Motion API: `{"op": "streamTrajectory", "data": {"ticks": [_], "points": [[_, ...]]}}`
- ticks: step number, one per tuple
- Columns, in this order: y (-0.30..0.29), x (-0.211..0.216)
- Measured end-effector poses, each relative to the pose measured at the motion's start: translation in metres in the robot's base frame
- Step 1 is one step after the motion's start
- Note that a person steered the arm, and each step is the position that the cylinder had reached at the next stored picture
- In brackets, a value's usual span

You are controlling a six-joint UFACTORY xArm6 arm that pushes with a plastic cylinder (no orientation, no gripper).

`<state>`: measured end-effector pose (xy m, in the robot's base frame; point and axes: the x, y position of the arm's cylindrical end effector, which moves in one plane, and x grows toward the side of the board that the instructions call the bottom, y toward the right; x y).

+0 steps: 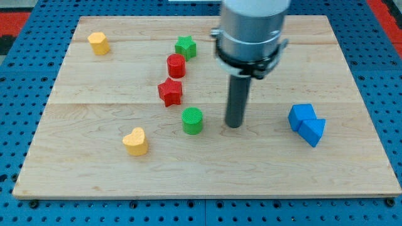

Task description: Slide the heart to the bottom of hexagon

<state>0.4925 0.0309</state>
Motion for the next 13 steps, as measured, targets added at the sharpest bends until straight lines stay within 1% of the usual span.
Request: {"op": "streamTrajectory", "data": {"ticks": [2, 3, 4, 5, 6, 7, 8, 9, 10, 13], "points": [[-0.07, -0.006], [-0.034, 0.017], [-0.077, 0.073], [-0.123, 0.042], [-0.204, 0.003], [-0.219, 0.002], [-0.213, 0.003], [-0.229, 0.006], [-0.247, 0.013], [-0.255, 0.036]]}}
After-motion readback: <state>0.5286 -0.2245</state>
